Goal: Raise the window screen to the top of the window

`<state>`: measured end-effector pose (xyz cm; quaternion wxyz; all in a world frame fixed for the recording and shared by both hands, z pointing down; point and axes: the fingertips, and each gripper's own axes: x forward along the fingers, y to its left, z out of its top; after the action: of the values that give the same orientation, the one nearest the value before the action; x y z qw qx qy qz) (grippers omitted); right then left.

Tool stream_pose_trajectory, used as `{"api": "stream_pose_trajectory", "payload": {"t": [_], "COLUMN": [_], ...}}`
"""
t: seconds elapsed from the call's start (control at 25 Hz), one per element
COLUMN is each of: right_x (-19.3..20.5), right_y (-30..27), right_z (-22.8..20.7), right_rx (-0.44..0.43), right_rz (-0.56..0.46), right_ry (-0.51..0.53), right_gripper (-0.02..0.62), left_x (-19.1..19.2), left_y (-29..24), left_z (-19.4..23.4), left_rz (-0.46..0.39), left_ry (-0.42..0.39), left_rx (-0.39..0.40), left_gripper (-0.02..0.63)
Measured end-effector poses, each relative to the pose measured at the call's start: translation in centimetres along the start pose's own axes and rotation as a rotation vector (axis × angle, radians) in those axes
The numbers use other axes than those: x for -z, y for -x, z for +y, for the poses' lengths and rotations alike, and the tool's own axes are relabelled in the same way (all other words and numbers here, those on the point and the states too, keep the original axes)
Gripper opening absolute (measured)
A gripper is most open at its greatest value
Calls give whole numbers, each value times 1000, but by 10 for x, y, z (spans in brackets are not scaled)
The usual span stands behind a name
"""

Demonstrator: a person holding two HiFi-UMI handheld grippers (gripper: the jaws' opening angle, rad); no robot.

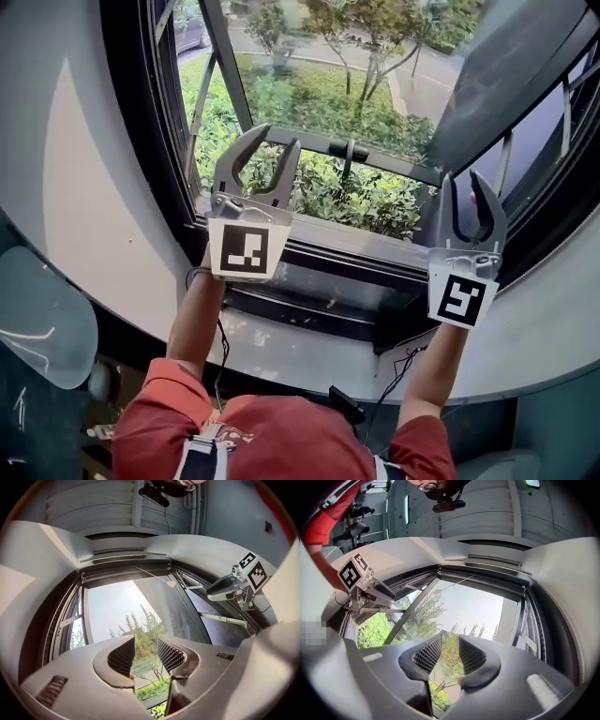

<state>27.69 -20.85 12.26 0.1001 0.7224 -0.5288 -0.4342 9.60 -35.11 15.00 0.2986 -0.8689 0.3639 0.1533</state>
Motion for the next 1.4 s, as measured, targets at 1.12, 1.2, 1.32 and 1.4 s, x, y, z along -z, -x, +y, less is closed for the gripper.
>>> {"api": "stream_pose_trajectory", "payload": {"t": [1.12,1.2,1.32,1.4], "right_x": [97,103,114,120], "right_y": [145,152,164,169], "right_z": [139,149,161,168], "right_rx": [-20,-22,-31,-36], "right_rz": [240,266,312,333], "right_ry": [-441,-470,-505,-513], "right_gripper": [123,123,123,123], "left_x": [125,134,150,154], "left_y": [143,153,167,172], "left_z": [-79,-80,-83,-87], "left_rz": [240,252,309,320], "left_ry": [255,277,294,257], "left_rx": [-45,-67,-74,-52], "left_gripper": [132,132,132,132]}}
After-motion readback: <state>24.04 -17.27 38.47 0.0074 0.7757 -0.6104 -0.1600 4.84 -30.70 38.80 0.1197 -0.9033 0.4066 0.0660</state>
